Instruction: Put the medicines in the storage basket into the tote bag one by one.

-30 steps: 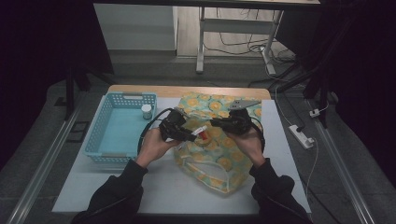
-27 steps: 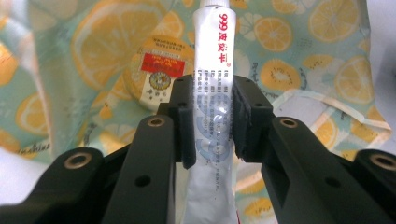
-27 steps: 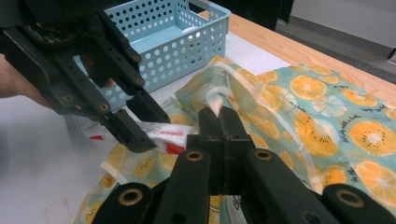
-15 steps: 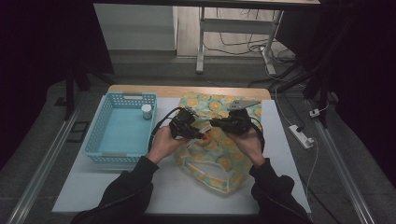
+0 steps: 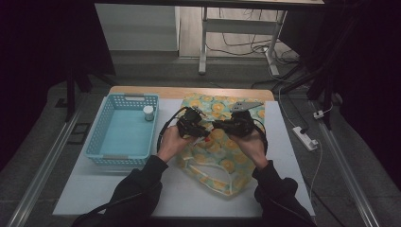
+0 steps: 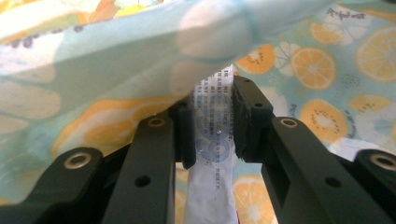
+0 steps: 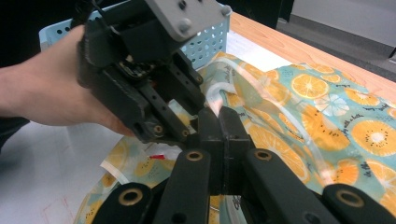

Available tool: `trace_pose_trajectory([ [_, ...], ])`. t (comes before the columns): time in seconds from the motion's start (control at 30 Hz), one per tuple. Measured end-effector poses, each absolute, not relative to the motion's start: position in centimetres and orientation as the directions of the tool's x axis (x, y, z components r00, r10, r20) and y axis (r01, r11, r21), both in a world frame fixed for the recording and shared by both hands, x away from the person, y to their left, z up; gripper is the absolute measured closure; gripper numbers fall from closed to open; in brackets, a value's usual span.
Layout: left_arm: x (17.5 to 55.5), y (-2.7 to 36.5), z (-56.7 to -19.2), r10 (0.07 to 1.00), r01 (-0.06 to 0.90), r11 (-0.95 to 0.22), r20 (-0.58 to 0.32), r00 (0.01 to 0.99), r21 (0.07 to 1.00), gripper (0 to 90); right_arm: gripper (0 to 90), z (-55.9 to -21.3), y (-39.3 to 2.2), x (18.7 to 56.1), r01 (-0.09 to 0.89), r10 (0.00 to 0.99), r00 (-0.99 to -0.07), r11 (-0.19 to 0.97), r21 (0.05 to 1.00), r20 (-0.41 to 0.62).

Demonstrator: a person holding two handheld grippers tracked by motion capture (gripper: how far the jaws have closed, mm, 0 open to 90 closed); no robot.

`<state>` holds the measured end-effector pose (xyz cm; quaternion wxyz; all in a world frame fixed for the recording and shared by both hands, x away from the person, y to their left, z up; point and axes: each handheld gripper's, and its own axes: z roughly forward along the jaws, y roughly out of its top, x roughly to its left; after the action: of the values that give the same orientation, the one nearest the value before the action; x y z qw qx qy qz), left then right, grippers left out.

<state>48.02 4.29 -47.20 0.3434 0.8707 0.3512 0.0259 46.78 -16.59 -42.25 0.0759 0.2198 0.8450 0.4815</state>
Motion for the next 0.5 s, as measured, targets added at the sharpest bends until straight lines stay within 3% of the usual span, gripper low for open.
trace_pose_trajectory([
  [0.5, 49.5, 3.7, -49.3, 0.652, 0.6, -0.501, -0.184, 0.736, 0.623, 71.7, 90.0, -42.6, -16.6, 47.0, 0.306, 0.45, -0.889, 0.445, 0.841, 0.085],
])
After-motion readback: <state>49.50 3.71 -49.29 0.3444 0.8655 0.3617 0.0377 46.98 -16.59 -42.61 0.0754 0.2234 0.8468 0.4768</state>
